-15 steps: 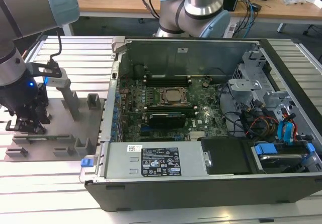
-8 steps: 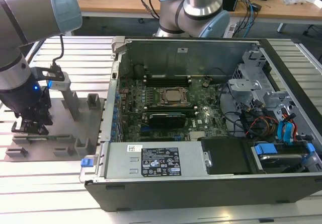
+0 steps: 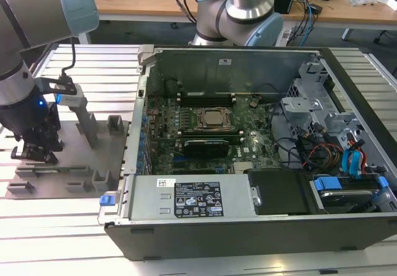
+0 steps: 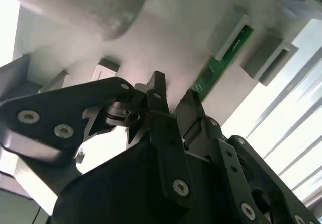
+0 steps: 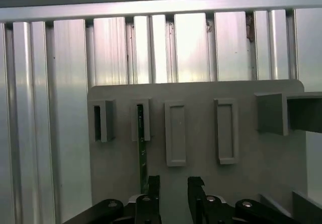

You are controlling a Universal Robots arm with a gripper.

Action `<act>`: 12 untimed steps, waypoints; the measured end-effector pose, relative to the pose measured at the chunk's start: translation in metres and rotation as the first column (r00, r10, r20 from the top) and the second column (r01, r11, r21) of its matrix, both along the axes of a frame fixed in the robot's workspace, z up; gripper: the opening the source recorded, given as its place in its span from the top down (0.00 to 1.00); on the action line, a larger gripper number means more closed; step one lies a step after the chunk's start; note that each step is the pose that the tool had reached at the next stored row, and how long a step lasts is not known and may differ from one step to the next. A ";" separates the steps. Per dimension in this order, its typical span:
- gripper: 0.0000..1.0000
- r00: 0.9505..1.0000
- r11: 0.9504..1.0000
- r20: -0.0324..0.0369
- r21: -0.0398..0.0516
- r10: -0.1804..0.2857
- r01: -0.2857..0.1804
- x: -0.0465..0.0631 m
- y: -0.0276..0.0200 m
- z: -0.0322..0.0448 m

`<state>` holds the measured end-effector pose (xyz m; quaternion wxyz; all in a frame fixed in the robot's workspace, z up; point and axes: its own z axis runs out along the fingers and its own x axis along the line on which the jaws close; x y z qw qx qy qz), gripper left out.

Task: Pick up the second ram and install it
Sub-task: 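Pick up the second ram and move it above second insertion slot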

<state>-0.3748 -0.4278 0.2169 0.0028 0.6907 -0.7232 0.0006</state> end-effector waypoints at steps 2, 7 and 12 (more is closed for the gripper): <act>0.64 1.000 1.000 0.000 0.000 0.000 0.000 0.000 -0.0033 0.0001; 0.64 1.000 1.000 0.000 -0.001 0.000 0.000 0.000 -0.0244 -0.0048; 0.64 1.000 1.000 0.000 0.003 0.000 0.000 0.000 -0.0252 -0.0109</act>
